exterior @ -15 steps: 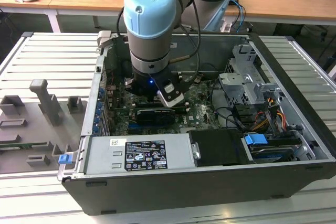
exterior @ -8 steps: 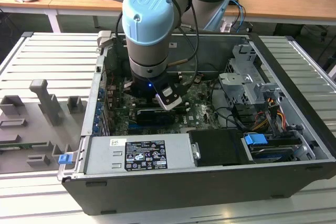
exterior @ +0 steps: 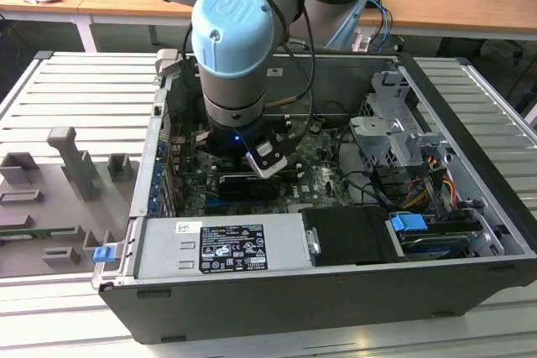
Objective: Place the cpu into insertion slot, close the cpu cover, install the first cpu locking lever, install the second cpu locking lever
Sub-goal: 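Install the second cpu locking lever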
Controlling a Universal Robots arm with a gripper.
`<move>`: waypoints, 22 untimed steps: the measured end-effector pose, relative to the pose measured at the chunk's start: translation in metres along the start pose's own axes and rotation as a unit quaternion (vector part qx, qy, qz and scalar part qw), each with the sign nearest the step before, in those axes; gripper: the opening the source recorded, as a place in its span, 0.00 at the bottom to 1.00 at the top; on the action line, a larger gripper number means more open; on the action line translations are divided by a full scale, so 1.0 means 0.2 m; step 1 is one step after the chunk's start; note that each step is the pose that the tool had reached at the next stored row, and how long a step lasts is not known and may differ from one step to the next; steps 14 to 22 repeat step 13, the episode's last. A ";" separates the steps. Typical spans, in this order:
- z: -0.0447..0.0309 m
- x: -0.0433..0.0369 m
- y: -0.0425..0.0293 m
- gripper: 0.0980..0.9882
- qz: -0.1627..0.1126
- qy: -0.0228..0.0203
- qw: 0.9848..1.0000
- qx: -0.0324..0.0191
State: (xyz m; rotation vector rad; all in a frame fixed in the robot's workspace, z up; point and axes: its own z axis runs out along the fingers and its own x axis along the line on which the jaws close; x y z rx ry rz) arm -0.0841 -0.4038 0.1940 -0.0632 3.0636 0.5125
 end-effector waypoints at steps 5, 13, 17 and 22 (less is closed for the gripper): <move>-0.055 -0.002 0.026 0.01 0.000 0.000 1.000 0.000; -0.127 -0.005 0.051 0.01 0.000 0.000 1.000 0.000; -0.127 -0.005 0.051 0.01 0.000 0.000 1.000 0.000; -0.127 -0.005 0.051 0.01 0.000 0.000 1.000 0.000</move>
